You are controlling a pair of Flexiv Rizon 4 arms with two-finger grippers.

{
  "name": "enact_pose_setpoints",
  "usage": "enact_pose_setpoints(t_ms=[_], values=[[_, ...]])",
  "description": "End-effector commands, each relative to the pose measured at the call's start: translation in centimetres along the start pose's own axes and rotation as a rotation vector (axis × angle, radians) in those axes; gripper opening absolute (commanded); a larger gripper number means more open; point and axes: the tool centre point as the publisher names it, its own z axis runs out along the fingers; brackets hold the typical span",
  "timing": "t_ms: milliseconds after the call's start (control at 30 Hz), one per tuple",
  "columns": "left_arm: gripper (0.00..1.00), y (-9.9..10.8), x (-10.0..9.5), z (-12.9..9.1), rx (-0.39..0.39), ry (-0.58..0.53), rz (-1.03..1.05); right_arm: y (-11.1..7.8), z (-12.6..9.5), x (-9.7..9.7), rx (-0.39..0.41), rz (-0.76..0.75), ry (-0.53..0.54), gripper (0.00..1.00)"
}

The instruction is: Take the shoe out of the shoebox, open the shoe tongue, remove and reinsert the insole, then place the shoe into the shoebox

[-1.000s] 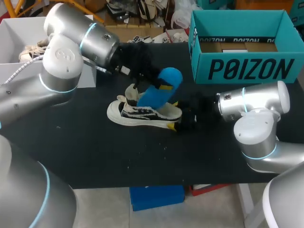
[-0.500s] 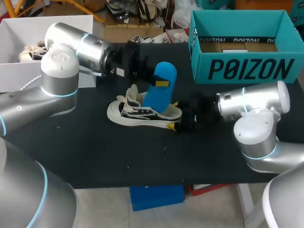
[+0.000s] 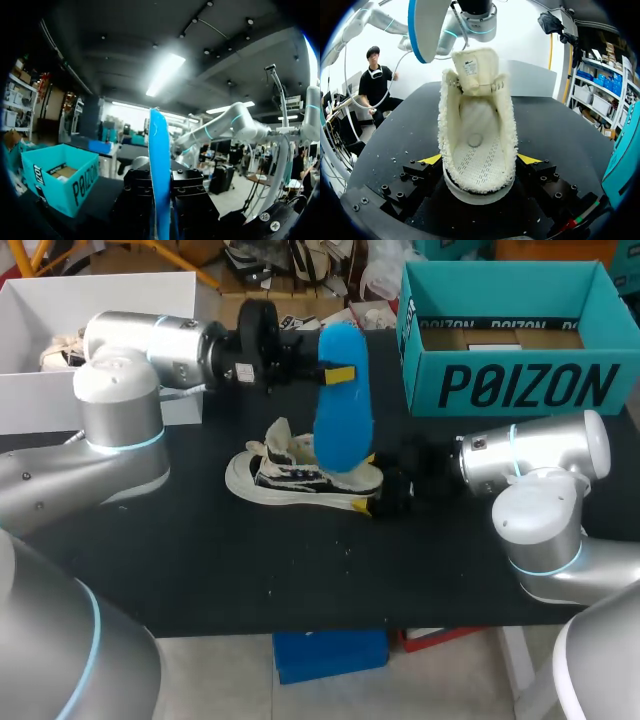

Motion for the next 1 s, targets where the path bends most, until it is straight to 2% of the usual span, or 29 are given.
enact_pose_setpoints(t_ms=[33, 67, 167, 233, 300, 367, 533, 767, 1000], values=[[0.0, -1.6, 1.7, 0.4, -0.007, -0.097, -0.045, -0.1, 0.0, 0.0, 0.002, 0.001, 0.001, 0.0], [0.0, -2.1, 2.0, 0.6, 0.019, -0.099, -0.075, -0.1, 0.0, 0.0, 0.002, 0.001, 0.001, 0.0], [0.0, -3.3, 2.8, 1.0, 0.021, -0.123, -0.104, -0.1, 0.0, 0.0, 0.002, 0.001, 0.001, 0.0], [0.0, -4.0, 3.4, 1.1, 0.0, -0.148, -0.112, -0.1, 0.0, 0.0, 0.002, 0.001, 0.001, 0.0], [0.0, -4.9, 4.0, 1.3, 0.019, -0.164, -0.128, -0.1, 0.0, 0.0, 0.002, 0.001, 0.001, 0.0], [0.0, -5.8, 4.6, 1.3, -0.012, -0.195, -0.108, -0.1, 0.0, 0.0, 0.002, 0.001, 0.001, 0.0], [0.0, -7.4, 6.1, 1.4, 0.002, -0.214, -0.104, -0.1, 0.0, 0.0, 0.002, 0.001, 0.001, 0.0], [0.0, -8.6, 7.1, 1.1, 0.028, -0.255, -0.081, -0.1, 0.0, 0.0, 0.002, 0.001, 0.001, 0.0], [0.0, -8.6, 7.1, 1.1, 0.028, -0.255, -0.081, -0.1, 0.0, 0.0, 0.002, 0.001, 0.001, 0.0]])
